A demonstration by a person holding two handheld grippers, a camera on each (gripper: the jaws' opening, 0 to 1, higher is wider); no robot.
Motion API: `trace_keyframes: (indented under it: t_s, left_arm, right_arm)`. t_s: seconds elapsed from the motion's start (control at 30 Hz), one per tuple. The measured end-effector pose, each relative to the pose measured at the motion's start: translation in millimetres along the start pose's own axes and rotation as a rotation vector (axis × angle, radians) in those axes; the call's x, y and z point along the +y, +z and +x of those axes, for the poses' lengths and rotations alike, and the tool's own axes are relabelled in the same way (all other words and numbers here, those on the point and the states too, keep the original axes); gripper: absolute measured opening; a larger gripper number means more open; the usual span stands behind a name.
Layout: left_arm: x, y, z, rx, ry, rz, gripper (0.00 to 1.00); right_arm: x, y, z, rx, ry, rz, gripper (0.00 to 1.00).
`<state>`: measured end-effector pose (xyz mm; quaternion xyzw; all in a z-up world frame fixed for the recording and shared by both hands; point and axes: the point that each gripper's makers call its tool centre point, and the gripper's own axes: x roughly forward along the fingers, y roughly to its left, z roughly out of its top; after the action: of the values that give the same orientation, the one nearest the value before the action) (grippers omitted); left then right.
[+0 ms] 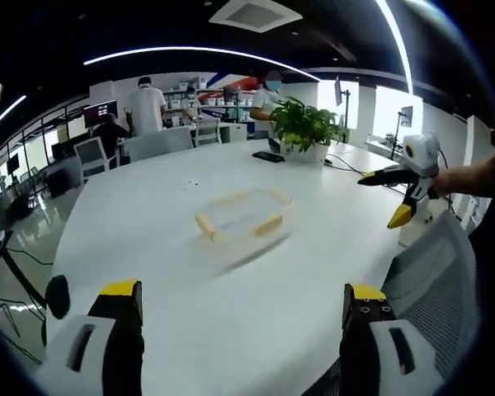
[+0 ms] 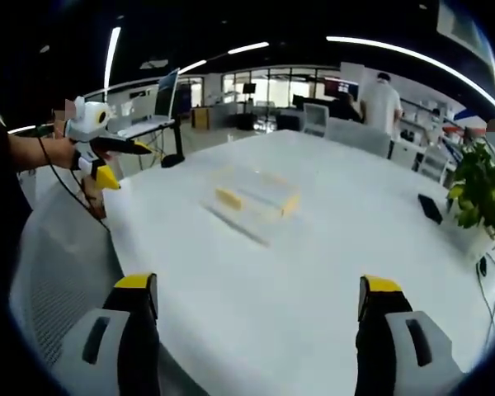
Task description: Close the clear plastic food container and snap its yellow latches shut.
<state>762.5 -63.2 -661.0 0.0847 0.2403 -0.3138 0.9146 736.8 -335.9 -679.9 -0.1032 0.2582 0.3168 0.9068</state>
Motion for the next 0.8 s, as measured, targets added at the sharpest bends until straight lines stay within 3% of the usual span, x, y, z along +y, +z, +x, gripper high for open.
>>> trace_keyframes:
  t_s: [0.37,0.8]
  left_arm:
    - [6.3,-0.2,1.9,-0.002,0.013,-0.004,0.99]
    - [5.3,-2.3,2.9,0.004,0.012,0.001,0.99]
  right_arm:
    - [-4.3,8.4,2.7,-0.016,-0.003,-0.001,1.0]
    - [-3.0,4.3,3.4,0.006,0.003,-0.023,1.0]
